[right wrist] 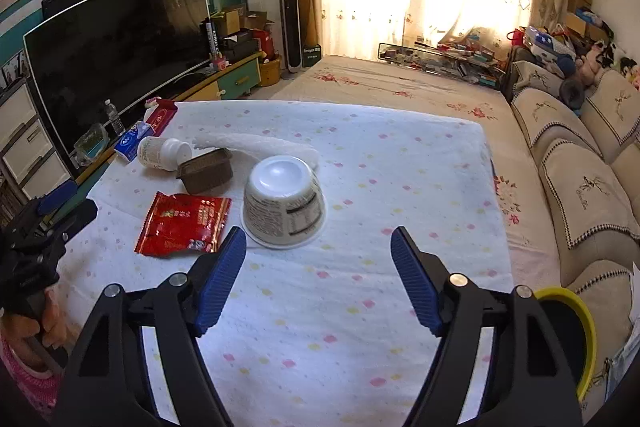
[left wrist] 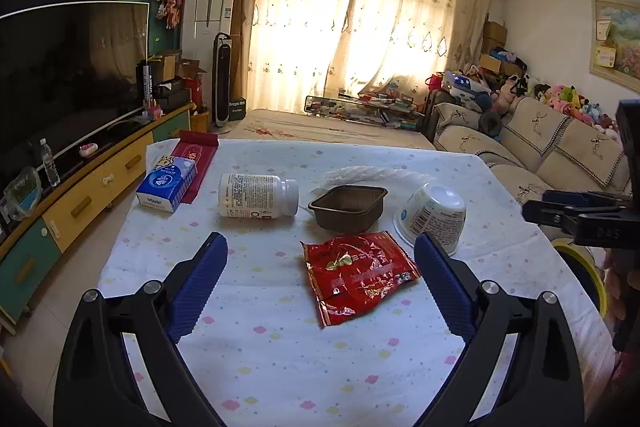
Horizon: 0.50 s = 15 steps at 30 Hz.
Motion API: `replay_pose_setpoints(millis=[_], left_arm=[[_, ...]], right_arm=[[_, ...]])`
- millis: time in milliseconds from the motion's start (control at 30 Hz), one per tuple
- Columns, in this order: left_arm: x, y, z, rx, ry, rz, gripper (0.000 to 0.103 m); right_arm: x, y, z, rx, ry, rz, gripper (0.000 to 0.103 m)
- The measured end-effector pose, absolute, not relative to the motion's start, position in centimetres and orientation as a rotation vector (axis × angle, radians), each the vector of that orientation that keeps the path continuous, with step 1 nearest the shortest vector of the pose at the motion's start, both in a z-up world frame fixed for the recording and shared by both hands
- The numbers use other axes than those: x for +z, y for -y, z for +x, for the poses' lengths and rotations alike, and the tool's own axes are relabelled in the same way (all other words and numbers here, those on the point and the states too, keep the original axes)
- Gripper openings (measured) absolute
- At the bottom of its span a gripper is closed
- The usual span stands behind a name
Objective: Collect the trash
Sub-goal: 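Grasp the white upturned bowl by its sides with the right gripper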
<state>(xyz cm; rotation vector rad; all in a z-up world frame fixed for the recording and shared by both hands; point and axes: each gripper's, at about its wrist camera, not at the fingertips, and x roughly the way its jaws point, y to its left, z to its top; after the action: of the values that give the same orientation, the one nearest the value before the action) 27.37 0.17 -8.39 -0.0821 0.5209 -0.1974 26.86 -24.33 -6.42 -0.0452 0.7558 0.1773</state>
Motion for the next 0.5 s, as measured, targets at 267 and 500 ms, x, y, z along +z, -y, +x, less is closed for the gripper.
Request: replay_pose_setpoints(millis=[267,500], left_arm=[[-8.6,0.0,27.3,-0.208,-0.529,-0.093,0.095],[-8.5,-0.1,27.1,-0.204,-0.527,-0.097,0.095]], right_arm=[[-8.6,20.9,32.8,0.152,-0.815,-0.082,0.078],[-10.9,19.9,36.0,0.148,-0.877,-0.065,0.078]])
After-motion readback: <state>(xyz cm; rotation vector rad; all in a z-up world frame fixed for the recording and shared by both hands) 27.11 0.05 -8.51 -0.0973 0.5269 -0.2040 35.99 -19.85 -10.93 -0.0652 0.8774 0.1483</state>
